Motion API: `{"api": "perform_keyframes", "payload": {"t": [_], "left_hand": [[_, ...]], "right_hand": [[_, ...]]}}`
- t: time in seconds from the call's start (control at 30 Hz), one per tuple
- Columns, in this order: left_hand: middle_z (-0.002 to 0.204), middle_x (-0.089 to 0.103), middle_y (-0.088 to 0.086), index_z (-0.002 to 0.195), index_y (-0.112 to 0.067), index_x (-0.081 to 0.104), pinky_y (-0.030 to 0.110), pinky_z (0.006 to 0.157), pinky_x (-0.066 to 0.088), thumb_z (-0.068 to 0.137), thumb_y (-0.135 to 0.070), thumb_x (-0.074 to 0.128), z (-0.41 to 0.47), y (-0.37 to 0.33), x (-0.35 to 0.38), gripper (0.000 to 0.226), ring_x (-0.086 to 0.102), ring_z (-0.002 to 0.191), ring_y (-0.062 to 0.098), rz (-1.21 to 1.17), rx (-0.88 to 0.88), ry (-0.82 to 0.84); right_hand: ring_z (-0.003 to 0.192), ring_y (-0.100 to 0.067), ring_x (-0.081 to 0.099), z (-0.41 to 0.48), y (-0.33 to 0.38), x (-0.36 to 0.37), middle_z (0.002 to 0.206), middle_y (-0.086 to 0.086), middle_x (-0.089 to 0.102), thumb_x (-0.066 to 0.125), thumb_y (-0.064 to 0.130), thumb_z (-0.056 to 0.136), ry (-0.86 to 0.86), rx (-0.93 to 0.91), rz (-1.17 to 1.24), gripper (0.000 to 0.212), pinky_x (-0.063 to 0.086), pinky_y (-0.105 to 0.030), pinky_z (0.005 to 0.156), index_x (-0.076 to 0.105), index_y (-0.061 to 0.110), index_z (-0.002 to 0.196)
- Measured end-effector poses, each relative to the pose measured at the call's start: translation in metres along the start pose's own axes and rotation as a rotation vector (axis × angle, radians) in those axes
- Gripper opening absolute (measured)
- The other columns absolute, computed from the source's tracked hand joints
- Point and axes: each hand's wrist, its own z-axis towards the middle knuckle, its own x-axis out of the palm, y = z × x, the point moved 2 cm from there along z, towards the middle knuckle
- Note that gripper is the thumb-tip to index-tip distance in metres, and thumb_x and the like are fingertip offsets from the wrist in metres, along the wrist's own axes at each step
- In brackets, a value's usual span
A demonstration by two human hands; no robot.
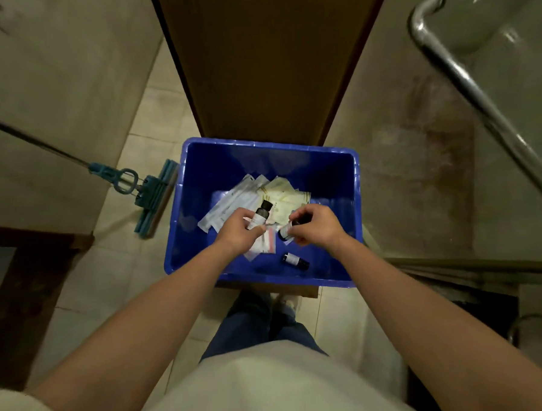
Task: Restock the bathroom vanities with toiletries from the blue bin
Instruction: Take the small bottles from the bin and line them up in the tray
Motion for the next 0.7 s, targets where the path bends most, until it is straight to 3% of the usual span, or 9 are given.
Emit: {"api": "perform_keyframes", "payload": {"t": [0.1,0.27,0.4,0.7], "left_hand": [[0.084,0.05,-0.009,0.108,-0.02,0.044,0.016,0.059,0.04,0.09,-0.021,0.068,-0.016,-0.02,-0.007,0.029,0.051,0.072,0.003,-0.073,0.032,-0.045],[0.083,0.055,0.002,0.109,-0.004,0.05,0.023,0.06,0.041,0.093,-0.016,0.062,-0.037,-0.05,-0.019,0.023,0.053,0.078,0.017,-0.153,0.093,-0.043],[0.098,0.051,0.002,0.114,-0.012,0.034,0.028,0.071,0.044,0.094,-0.02,0.06,-0.052,-0.07,-0.028,0.034,0.053,0.085,0.012,-0.159,0.113,-0.05],[0.1,0.06,0.007,0.118,-0.017,0.031,0.022,0.06,0.047,0.095,-0.019,0.059,-0.081,-0.128,-0.038,0.037,0.059,0.082,0.012,-0.199,0.204,-0.052]], "right_hand": [[0.064,-0.023,0.061,-0.018,0.015,-0.007,0.092,-0.016,0.061,0.069,-0.008,0.08,0.031,-0.041,0.022,0.025,0.058,-0.034,0.062,0.062,0.004,0.1],[0.071,-0.023,0.062,-0.043,0.032,-0.021,0.092,-0.019,0.061,0.058,-0.008,0.09,0.116,-0.051,0.091,0.033,0.059,-0.03,0.065,0.053,0.0,0.121],[0.067,-0.016,0.065,-0.058,0.045,-0.034,0.081,-0.013,0.064,0.051,-0.002,0.097,0.156,-0.089,0.133,0.025,0.059,-0.028,0.066,0.052,0.003,0.121],[0.067,-0.011,0.062,-0.083,0.068,-0.064,0.095,-0.009,0.066,0.058,0.031,0.097,0.034,-0.197,0.113,0.022,0.057,-0.028,0.069,0.065,0.013,0.108]]}}
